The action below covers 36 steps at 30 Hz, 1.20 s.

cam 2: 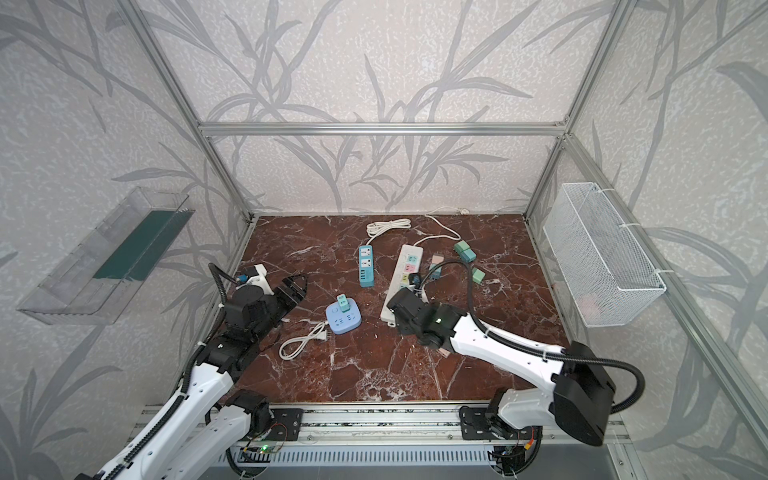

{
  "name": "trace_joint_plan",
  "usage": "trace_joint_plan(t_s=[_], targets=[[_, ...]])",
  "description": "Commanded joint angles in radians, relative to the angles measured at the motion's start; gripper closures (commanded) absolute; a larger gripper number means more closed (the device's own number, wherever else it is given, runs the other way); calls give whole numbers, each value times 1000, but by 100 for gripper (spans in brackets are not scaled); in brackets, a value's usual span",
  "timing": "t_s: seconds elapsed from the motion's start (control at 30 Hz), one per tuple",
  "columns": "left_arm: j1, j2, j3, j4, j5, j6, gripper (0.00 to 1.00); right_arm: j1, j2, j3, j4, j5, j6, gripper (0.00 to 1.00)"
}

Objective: Insert the plug
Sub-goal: 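Move the right gripper toward the pink adapter near the white strip, then close the right gripper on the pink adapter and lift it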

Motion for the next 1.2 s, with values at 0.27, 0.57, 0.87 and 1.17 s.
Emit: trace_joint_plan(t_s=[0.27,0.57,0.87,1.17], targets=[[1,62,-27,88,78,-19,26,-147,-185,-238,-90,-59,189,18],[1,73,-31,85,95,-19,27,-212,-96,-280,83,-167,198,21],[-1,67,-31,82,94,-18,27,-211,-42,-318,141,-157,244,31],[-1,67,-30,84,99,-19,27,-211,-1,-359,170,-150,268,36]])
